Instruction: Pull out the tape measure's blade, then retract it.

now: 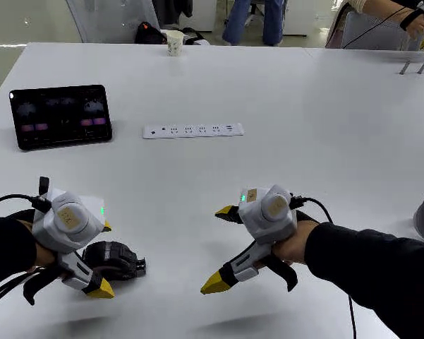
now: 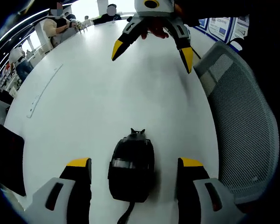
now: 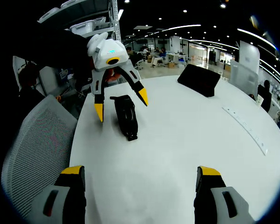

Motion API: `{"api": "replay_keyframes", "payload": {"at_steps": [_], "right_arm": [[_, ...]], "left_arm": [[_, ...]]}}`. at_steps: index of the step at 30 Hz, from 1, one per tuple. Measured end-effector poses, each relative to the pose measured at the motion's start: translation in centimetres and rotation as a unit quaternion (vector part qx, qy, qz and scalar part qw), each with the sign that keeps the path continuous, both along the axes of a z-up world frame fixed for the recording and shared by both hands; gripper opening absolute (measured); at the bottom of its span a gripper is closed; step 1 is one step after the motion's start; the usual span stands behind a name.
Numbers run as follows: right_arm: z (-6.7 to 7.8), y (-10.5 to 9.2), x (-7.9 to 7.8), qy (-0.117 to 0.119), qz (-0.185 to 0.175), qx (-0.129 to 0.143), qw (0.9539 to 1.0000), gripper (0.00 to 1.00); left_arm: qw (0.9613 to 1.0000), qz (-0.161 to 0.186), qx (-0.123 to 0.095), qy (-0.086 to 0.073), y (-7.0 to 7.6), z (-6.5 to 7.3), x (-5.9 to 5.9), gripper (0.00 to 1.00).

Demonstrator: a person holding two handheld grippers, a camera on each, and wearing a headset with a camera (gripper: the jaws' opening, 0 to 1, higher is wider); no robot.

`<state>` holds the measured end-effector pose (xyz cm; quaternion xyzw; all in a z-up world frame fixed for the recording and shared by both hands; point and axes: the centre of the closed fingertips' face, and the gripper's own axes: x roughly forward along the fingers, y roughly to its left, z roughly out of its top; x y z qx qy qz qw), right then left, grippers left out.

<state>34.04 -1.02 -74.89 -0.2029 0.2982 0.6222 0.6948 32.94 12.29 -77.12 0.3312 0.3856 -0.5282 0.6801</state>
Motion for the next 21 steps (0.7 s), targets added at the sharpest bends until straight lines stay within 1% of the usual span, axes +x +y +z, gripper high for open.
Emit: {"api": "replay_keyframes", "payload": {"at_steps": [1,3,5,8,10,12,13,14,15,16,17,18,19,21], "right_arm": [[-0.2,0.3,0.0,-0.001,0.007,-0.003,1.0000,0.99],[-0.2,0.8,0.0,-0.003,0.015,-0.006,0.9999,0.99],[-0.2,1.3,0.0,-0.002,0.018,-0.006,0.9998,0.99],[-0.3,2.2,0.2,0.002,0.022,-0.007,0.9997,0.99],[-0.4,2.5,0.3,-0.001,0.025,-0.010,0.9996,0.99],[-0.5,3.0,0.3,0.003,0.024,-0.008,0.9997,0.99],[-0.6,3.3,0.3,0.005,0.025,-0.009,0.9996,0.99],[-0.9,3.4,0.1,0.003,0.031,-0.015,0.9994,0.99],[-1.1,3.5,0.0,-0.004,0.041,-0.023,0.9989,0.99],[-1.3,3.6,-0.3,-0.007,0.055,-0.030,0.9980,0.99],[-1.5,3.8,-0.4,-0.006,0.059,-0.032,0.9977,0.99],[-1.6,4.0,-0.4,-0.003,0.058,-0.032,0.9978,0.99],[-1.6,4.1,-0.4,-0.002,0.059,-0.032,0.9977,0.99],[-1.6,4.2,-0.3,0.000,0.061,-0.033,0.9976,0.99]], "left_arm": [[1.0000,-0.004,0.005,-0.001,0.1,-0.2,0.0,0.69],[0.9999,-0.007,0.009,0.002,0.2,-0.4,0.0,0.64],[0.9999,-0.007,0.009,0.000,0.1,-0.4,0.1,0.63],[0.9998,-0.013,0.010,0.007,-0.1,-0.4,0.0,0.60],[0.9998,-0.015,0.011,0.011,-0.3,-0.5,-0.1,0.56],[0.9995,-0.023,0.020,0.005,-0.3,-0.8,-0.1,0.53],[0.9993,-0.026,0.025,0.005,-0.2,-0.9,-0.1,0.49],[0.9992,-0.027,0.030,0.009,-0.2,-1.1,-0.2,0.45],[0.9991,-0.027,0.032,-0.007,-0.1,-1.0,0.4,0.41],[0.9990,-0.025,0.037,-0.004,0.0,-1.1,0.5,0.38],[0.9991,-0.020,0.036,-0.007,0.0,-0.9,0.9,0.34],[0.9993,-0.006,0.036,0.007,0.1,-1.1,0.8,0.34],[0.9992,-0.015,0.036,0.005,0.1,-1.1,0.7,0.34],[0.9993,-0.016,0.034,0.007,0.1,-1.1,0.9,0.34]]}}
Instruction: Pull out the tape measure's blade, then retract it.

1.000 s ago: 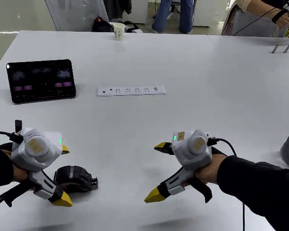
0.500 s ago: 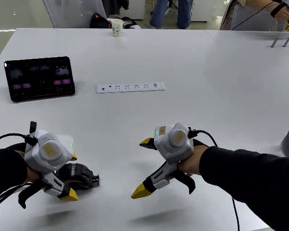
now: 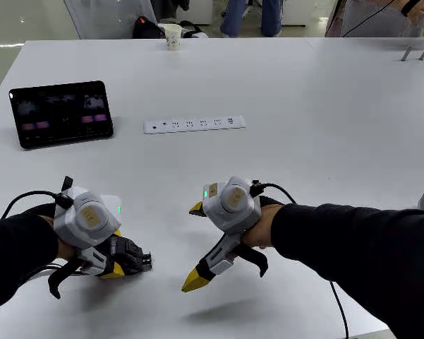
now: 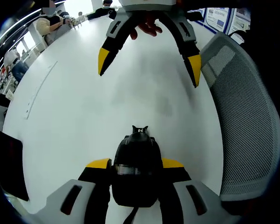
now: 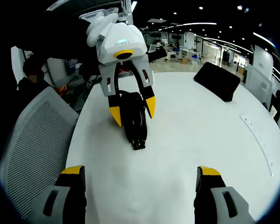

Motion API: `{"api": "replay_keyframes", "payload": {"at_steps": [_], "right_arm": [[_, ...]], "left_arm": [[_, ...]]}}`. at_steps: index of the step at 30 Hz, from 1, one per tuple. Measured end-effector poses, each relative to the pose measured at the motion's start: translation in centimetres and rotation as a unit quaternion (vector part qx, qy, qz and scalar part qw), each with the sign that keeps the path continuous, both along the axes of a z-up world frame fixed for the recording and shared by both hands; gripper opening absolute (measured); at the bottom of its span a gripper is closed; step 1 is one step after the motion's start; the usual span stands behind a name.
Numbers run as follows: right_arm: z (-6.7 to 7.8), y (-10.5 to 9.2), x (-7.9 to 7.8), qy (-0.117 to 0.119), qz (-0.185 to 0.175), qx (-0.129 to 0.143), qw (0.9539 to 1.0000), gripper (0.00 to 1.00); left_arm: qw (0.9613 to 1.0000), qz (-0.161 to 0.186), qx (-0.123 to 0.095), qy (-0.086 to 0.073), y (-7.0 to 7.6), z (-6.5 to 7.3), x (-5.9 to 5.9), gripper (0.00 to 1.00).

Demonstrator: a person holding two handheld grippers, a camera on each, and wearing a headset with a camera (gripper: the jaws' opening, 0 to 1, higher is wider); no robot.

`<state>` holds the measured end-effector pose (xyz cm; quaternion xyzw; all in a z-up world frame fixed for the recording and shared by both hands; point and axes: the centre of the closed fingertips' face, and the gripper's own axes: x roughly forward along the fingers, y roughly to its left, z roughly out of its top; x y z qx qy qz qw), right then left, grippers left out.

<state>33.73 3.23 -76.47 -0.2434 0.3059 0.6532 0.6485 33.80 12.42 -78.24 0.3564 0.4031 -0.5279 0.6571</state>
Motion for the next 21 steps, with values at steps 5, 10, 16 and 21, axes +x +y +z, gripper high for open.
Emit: {"api": "replay_keyframes", "payload": {"at_steps": [5,10,16,21], "right_arm": [[0.0,0.7,0.3,0.001,0.006,0.003,1.0000,0.82],[-1.1,0.8,0.8,0.008,0.000,-0.013,0.9999,0.72],[-1.4,2.0,0.7,0.005,-0.002,-0.005,1.0000,0.67],[-1.9,3.2,0.4,-0.005,0.010,-0.007,0.9999,0.58]], "left_arm": [[0.9999,0.006,-0.014,0.002,-0.3,0.1,-0.1,0.34],[0.9992,0.020,-0.035,0.008,-0.4,0.2,-0.1,0.34],[0.9988,0.025,-0.041,-0.003,-0.5,0.2,-0.2,0.34],[0.9991,0.025,-0.033,-0.011,-0.5,0.1,-0.2,0.33]]}}
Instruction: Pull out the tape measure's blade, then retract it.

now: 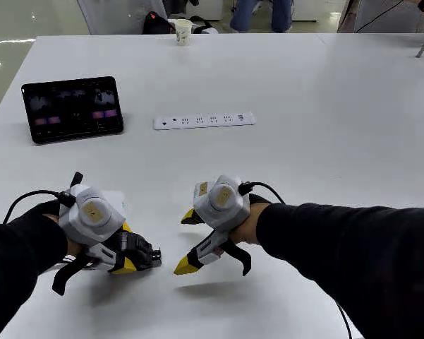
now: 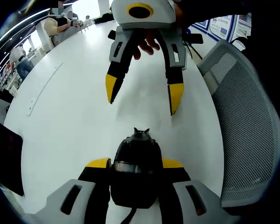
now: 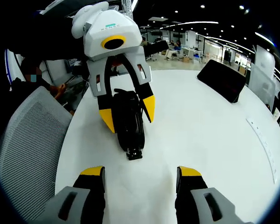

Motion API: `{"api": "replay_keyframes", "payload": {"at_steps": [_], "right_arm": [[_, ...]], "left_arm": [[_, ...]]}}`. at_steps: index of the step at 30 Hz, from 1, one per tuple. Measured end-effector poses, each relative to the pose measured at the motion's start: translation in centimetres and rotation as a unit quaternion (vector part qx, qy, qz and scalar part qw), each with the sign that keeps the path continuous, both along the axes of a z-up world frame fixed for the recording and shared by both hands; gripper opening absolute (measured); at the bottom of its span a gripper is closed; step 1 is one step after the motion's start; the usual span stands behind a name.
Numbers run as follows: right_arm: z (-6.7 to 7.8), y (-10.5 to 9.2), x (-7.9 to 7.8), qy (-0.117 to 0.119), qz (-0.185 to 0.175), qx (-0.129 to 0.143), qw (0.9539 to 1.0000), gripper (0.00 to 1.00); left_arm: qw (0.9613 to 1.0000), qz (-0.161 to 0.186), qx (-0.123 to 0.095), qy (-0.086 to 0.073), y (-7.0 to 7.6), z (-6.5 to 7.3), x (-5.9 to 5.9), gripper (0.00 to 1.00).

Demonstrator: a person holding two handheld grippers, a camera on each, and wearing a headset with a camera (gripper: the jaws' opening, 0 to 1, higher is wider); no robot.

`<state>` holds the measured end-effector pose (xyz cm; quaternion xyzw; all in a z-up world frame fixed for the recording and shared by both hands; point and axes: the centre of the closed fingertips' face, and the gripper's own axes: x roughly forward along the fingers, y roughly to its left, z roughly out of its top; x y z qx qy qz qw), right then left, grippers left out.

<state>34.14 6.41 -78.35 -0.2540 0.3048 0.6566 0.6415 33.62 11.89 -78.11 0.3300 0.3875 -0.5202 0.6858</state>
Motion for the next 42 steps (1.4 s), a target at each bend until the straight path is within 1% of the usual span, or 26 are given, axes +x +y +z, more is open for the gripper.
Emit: {"api": "replay_keyframes", "payload": {"at_steps": [3,4,5,6,7,10,13,15,17,19,20,24,27,28,31,35,37,40,42], "right_arm": [[-0.5,0.5,-0.4,-0.010,0.018,-0.004,0.9998,0.52],[-1.0,0.6,-0.4,-0.019,0.025,-0.014,0.9994,0.48],[-1.4,0.6,-0.4,-0.022,0.028,-0.021,0.9992,0.42],[-1.7,0.5,-0.5,-0.024,0.038,-0.030,0.9985,0.39],[-1.9,0.6,-0.6,-0.023,0.041,-0.031,0.9984,0.37],[-2.0,1.0,-0.7,-0.014,0.039,-0.033,0.9986,0.39],[-1.8,1.6,-0.7,-0.014,0.036,-0.028,0.9989,0.36],[-1.7,2.1,-0.7,-0.012,0.035,-0.023,0.9990,0.33],[-1.8,2.5,-0.8,-0.011,0.036,-0.024,0.9990,0.32],[-2.1,2.8,-0.9,-0.015,0.046,-0.027,0.9985,0.28],[-2.2,2.9,-0.9,-0.016,0.048,-0.029,0.9983,0.24],[-2.4,3.4,-1.0,-0.022,0.055,-0.031,0.9978,0.15],[-2.7,3.7,-1.2,-0.024,0.057,-0.035,0.9975,0.13],[-2.7,3.7,-1.2,-0.036,0.071,-0.034,0.9963,0.13],[-2.7,3.6,-1.0,-0.032,0.065,-0.035,0.9968,0.13],[-2.7,3.6,-1.0,-0.034,0.066,-0.036,0.9966,0.12],[-2.8,3.7,-0.9,-0.051,0.084,-0.039,0.9944,0.11],[-2.7,3.6,-1.1,-0.036,0.072,-0.038,0.9960,0.11],[-2.8,3.6,-1.1,-0.034,0.072,-0.034,0.9962,0.11]], "left_arm": [[1.0000,0.001,0.002,-0.003,0.2,0.0,0.3,0.33],[1.0000,0.001,0.003,-0.004,0.2,0.0,0.4,0.33],[1.0000,0.001,0.004,-0.003,0.1,0.0,0.4,0.33],[1.0000,0.000,0.004,-0.002,0.2,0.0,0.4,0.33],[1.0000,0.000,0.004,-0.001,0.1,0.0,0.4,0.33],[1.0000,0.002,0.004,-0.002,0.2,-0.1,0.4,0.33],[1.0000,0.006,0.002,-0.006,0.2,-0.1,0.5,0.33],[1.0000,0.007,0.000,-0.006,0.2,-0.1,0.4,0.33],[1.0000,0.004,0.001,-0.006,0.2,-0.1,0.4,0.33],[1.0000,0.003,0.000,-0.005,0.2,-0.1,0.4,0.33],[1.0000,0.003,0.000,-0.005,0.2,-0.1,0.4,0.33],[1.0000,0.003,0.001,-0.007,0.3,-0.2,0.5,0.33],[1.0000,0.003,0.000,-0.007,0.3,-0.2,0.5,0.33],[1.0000,0.003,0.000,-0.008,0.3,-0.2,0.5,0.33],[1.0000,0.003,-0.001,-0.007,0.3,-0.2,0.5,0.33],[1.0000,0.002,-0.003,-0.005,0.3,-0.2,0.5,0.33],[1.0000,0.001,-0.003,-0.004,0.3,-0.2,0.5,0.33],[1.0000,-0.002,-0.002,-0.007,0.3,-0.2,0.5,0.33],[0.9999,-0.004,-0.002,-0.010,0.3,-0.2,0.4,0.33]]}}
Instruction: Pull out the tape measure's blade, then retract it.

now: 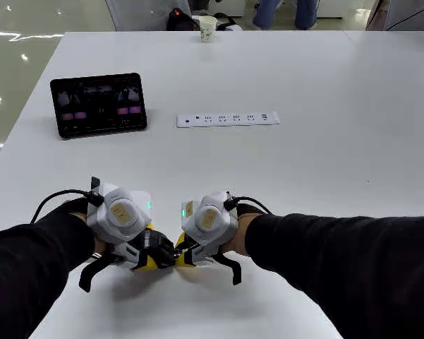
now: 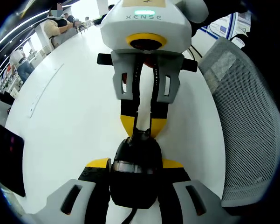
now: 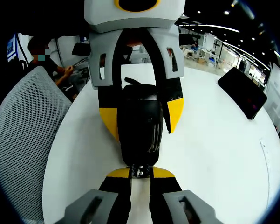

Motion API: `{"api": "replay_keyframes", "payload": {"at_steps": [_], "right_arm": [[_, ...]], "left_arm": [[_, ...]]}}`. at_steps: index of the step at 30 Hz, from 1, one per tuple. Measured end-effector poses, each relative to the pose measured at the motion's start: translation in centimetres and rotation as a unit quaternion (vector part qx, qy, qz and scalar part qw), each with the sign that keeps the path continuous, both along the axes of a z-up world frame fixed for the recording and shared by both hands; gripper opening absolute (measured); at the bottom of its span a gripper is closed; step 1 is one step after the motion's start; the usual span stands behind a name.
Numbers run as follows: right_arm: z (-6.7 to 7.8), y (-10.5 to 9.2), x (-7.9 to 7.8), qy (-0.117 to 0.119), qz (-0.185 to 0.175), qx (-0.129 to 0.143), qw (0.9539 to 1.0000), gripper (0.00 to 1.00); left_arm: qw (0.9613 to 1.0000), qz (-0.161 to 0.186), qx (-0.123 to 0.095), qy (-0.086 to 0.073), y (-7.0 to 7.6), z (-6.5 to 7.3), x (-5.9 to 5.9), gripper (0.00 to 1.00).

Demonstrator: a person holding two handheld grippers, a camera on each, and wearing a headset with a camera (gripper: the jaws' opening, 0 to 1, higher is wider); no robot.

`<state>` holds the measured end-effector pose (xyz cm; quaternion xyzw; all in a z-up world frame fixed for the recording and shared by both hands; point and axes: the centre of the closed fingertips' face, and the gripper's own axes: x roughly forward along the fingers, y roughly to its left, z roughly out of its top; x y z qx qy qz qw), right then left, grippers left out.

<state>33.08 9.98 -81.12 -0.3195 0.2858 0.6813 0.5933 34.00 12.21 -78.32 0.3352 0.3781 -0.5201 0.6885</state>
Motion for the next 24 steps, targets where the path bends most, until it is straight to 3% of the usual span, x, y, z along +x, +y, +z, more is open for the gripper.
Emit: {"api": "replay_keyframes", "payload": {"at_steps": [14,24], "right_arm": [[0.1,-0.4,0.1,0.003,0.000,0.001,1.0000,0.10],[0.1,-1.9,0.4,0.010,-0.006,-0.007,0.9999,0.10]], "left_arm": [[1.0000,0.007,-0.001,-0.001,-0.1,0.1,0.1,0.33],[0.9999,0.011,0.000,0.004,-0.1,0.1,0.0,0.33]]}}
